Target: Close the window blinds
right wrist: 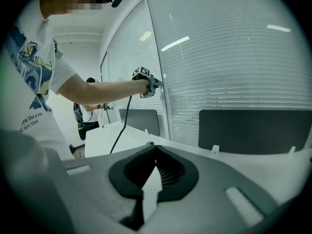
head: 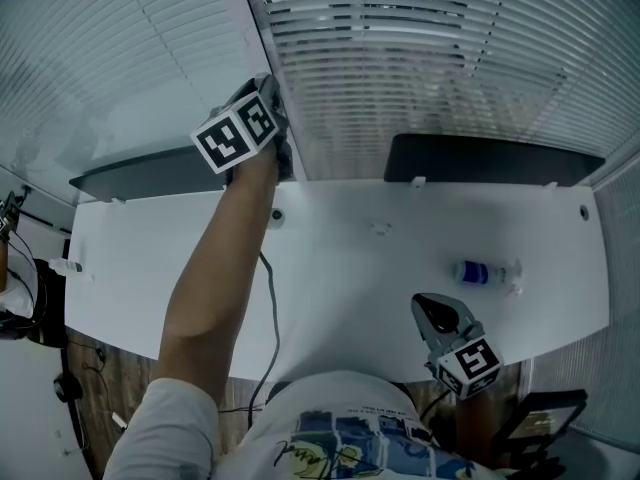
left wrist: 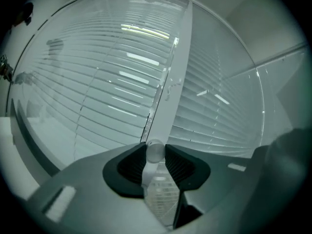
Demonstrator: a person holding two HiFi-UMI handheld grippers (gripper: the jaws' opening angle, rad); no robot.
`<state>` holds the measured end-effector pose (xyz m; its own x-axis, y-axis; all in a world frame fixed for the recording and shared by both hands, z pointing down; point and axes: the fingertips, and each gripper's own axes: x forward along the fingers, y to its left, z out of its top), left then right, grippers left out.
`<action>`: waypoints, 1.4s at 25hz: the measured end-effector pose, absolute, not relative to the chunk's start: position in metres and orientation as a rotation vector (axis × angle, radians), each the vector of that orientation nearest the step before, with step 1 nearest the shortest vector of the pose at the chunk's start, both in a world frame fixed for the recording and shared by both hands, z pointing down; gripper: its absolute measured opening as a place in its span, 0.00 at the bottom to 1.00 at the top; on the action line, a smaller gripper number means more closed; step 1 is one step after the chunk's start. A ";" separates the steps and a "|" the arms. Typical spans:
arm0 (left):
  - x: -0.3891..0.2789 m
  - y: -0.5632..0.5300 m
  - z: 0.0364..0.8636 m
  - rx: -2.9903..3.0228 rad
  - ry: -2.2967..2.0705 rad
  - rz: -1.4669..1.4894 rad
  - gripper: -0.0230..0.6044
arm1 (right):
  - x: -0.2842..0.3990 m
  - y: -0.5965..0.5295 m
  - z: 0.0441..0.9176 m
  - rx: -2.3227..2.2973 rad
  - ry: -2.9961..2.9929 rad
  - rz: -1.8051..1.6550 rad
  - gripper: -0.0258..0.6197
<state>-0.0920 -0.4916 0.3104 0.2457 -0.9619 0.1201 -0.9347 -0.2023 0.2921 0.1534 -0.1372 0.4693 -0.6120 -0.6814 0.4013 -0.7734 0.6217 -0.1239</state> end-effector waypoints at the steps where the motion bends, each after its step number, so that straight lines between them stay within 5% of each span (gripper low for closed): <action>1: -0.092 -0.492 0.310 2.206 -1.739 -0.146 0.22 | 0.153 -0.138 0.469 1.172 -2.532 0.409 0.04; 9: -0.096 -0.495 0.311 2.179 -1.665 -0.211 0.23 | 0.150 -0.139 0.467 1.168 -2.522 0.387 0.04; 21: -0.086 -0.473 0.309 2.449 -1.829 0.112 0.28 | 0.151 -0.133 0.467 1.170 -2.501 0.375 0.04; 35: -0.134 -0.324 0.323 2.603 -1.670 0.140 0.27 | 0.080 -0.105 0.443 1.098 -2.545 0.310 0.04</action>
